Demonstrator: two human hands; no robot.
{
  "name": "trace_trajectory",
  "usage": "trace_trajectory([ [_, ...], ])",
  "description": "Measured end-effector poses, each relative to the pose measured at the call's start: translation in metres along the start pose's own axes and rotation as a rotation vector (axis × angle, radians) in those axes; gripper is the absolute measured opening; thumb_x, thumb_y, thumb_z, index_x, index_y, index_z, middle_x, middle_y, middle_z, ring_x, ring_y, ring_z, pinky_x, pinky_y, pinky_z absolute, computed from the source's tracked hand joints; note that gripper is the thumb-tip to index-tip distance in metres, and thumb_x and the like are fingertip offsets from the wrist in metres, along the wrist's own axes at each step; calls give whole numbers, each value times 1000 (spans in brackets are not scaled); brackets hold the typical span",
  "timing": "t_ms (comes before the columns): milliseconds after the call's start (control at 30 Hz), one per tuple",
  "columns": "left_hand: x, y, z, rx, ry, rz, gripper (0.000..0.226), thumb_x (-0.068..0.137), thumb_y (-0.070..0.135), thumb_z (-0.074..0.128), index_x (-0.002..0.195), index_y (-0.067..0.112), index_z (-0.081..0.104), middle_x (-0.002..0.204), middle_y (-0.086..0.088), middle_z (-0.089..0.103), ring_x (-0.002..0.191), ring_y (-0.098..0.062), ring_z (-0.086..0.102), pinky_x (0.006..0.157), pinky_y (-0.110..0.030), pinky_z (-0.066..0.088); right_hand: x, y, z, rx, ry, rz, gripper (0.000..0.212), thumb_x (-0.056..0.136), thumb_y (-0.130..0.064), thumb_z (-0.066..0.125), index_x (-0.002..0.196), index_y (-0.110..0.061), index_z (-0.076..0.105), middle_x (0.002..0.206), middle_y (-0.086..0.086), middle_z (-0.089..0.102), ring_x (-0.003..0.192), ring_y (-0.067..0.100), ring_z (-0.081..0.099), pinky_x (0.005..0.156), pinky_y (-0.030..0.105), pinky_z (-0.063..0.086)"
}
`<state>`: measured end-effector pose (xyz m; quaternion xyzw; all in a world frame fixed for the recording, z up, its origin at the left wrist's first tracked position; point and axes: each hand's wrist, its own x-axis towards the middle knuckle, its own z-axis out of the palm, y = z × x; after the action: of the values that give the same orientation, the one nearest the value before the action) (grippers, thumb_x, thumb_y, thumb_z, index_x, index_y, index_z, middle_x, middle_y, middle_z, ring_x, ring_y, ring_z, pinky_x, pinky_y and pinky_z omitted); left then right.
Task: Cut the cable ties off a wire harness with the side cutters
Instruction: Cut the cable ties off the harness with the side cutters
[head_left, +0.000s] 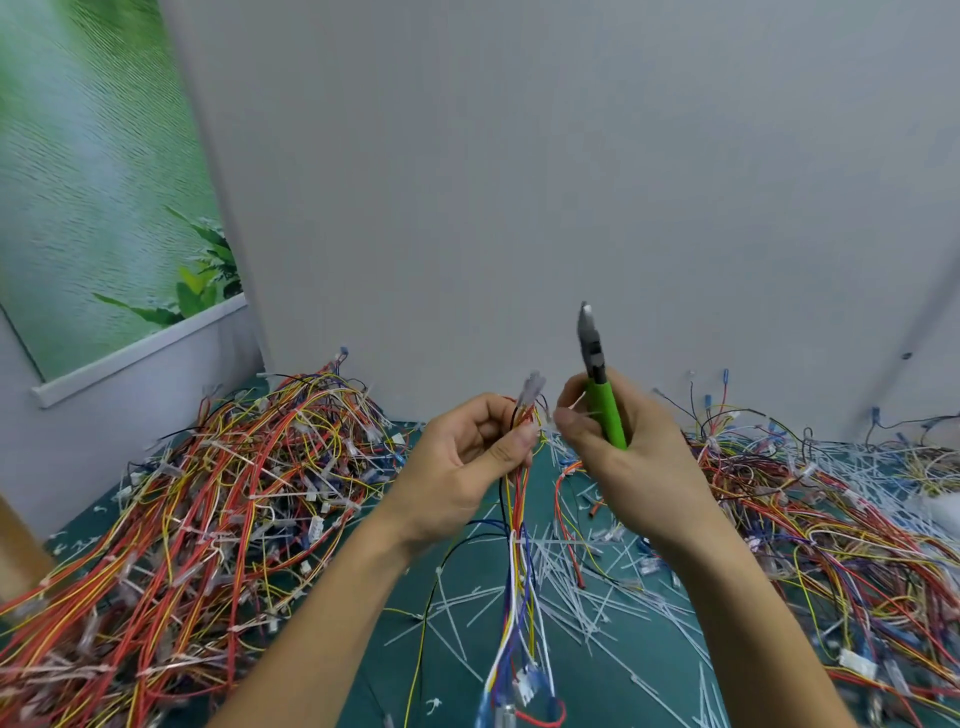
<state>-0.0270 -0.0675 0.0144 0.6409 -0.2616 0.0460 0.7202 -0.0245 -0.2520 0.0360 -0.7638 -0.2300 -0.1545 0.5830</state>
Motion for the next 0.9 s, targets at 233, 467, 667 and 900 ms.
trace_trajectory([
  [233,0,-1,5,-230,-48,-44,9,94,16,62,100,10,62,79,-3,56,75,-11,51,70,-18,46,-2,1,6,106,90,-31,9,95,-26,63,102,-31,62,70,-6,45,63,13,44,66,36,38],
  [467,0,-1,8,-183,-2,-62,13,92,19,67,95,7,64,81,-2,60,77,-10,55,74,-18,48,0,2,0,127,109,31,22,101,-10,63,97,-32,63,72,1,45,66,20,45,67,39,39],
  [667,1,0,7,-39,88,-53,17,82,19,72,91,5,69,82,-4,74,78,-11,69,74,-19,54,1,-2,-5,111,131,138,9,100,-17,65,101,-25,65,74,5,50,66,20,49,66,38,43],
  [900,4,2,3,-27,231,-61,15,80,26,72,85,14,79,90,-10,79,79,-13,73,68,-19,55,2,-10,-23,273,44,348,16,104,-27,56,110,-18,69,76,-2,53,65,13,52,57,29,46],
])
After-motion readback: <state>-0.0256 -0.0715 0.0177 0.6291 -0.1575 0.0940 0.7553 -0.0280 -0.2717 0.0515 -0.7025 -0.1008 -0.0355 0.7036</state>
